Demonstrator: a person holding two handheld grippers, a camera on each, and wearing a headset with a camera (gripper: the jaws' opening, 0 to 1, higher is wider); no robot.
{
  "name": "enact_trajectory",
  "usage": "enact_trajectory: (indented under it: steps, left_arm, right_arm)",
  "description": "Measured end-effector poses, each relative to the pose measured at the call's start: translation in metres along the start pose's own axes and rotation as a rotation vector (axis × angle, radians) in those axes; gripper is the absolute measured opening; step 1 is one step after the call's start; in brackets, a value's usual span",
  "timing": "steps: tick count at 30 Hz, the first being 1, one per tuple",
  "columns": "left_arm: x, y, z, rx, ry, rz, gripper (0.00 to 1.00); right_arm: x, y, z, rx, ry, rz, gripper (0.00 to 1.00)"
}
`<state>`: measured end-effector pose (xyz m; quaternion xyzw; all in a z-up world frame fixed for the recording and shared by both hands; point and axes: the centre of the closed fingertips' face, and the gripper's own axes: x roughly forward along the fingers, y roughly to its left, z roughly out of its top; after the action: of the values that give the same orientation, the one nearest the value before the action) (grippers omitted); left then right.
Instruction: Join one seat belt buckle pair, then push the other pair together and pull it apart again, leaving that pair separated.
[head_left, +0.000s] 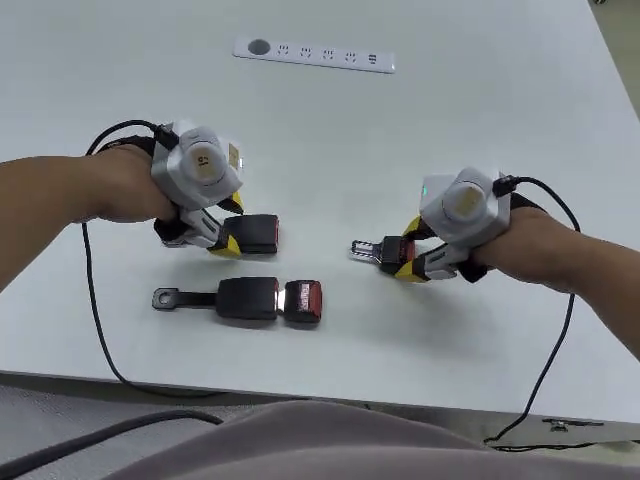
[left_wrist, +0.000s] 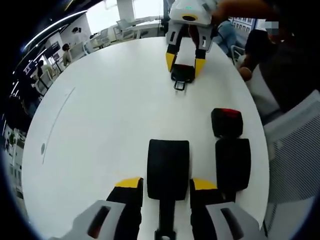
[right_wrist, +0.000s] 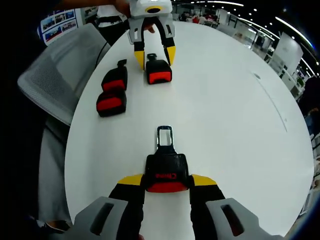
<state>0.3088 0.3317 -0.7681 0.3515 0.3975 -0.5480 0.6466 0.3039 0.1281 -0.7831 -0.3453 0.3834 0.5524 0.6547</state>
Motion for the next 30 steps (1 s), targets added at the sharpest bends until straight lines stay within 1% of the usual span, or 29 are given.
enact_trajectory:
  steps: [2, 4, 6, 7, 9, 11, 14, 16, 19, 23, 25, 27, 30]
  left_arm:
    - [0.002, -0.003, 0.001, 0.01, 0.009, -0.007, 0.37]
    - [0.006, -0.004, -0.002, 0.015, 0.02, -0.015, 0.36]
    - [0.006, -0.004, -0.002, 0.032, 0.032, -0.017, 0.35]
    - [0.005, -0.003, 0.0, 0.026, 0.022, -0.02, 0.35]
    - [0.005, -0.004, 0.0, 0.041, 0.023, -0.028, 0.34]
    - [0.005, -0.005, 0.001, 0.048, 0.029, -0.03, 0.34]
    - [0.004, -0.007, 0.003, 0.083, 0.037, -0.033, 0.33]
    - [0.005, -0.007, 0.002, 0.091, 0.041, -0.035, 0.33]
    - [0.005, -0.007, 0.003, 0.091, 0.05, -0.036, 0.33]
    - [0.007, -0.006, 0.0, 0.087, 0.054, -0.039, 0.33]
    - [0.008, -0.005, -0.001, 0.083, 0.055, -0.04, 0.33]
    - [0.008, -0.003, -0.003, 0.081, 0.058, -0.039, 0.33]
    - [0.01, -0.001, -0.005, 0.078, 0.062, -0.036, 0.33]
  right_arm:
    - [0.002, 0.001, -0.002, 0.0, -0.001, 0.003, 0.33]
    - [0.001, 0.0, 0.0, 0.007, -0.011, 0.014, 0.32]
    - [0.001, 0.003, 0.002, 0.01, -0.014, 0.022, 0.32]
    - [0.001, 0.002, 0.002, 0.009, -0.014, 0.024, 0.32]
    - [0.001, 0.001, 0.0, 0.012, -0.008, 0.024, 0.32]
    - [0.0, 0.002, 0.002, 0.007, 0.006, 0.026, 0.32]
    - [0.0, 0.0, 0.002, -0.007, 0.023, 0.035, 0.32]
    - [0.001, -0.001, 0.002, -0.009, 0.028, 0.036, 0.32]
    - [0.002, -0.002, 0.004, -0.008, 0.023, 0.035, 0.32]
    - [0.004, -0.003, 0.006, -0.011, 0.021, 0.032, 0.32]
    - [0.006, 0.001, 0.01, -0.006, 0.022, 0.03, 0.32]
    - [0.008, 0.0, 0.015, -0.007, 0.022, 0.029, 0.32]
    - [0.014, 0.006, 0.029, -0.015, 0.01, 0.027, 0.32]
